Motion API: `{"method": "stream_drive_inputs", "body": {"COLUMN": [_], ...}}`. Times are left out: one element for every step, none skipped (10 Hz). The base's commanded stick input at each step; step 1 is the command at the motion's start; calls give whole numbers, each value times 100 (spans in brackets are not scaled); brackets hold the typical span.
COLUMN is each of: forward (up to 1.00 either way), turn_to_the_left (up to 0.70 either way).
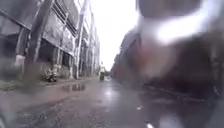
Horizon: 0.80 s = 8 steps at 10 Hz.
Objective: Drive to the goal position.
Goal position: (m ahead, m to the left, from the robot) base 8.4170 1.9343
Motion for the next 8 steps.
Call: {"method": "stream_drive_inputs", "body": {"forward": [50,50,50,50,50,50,50,50], "turn_to_the_left": [2,2,2,2,2,2,2,2]}}
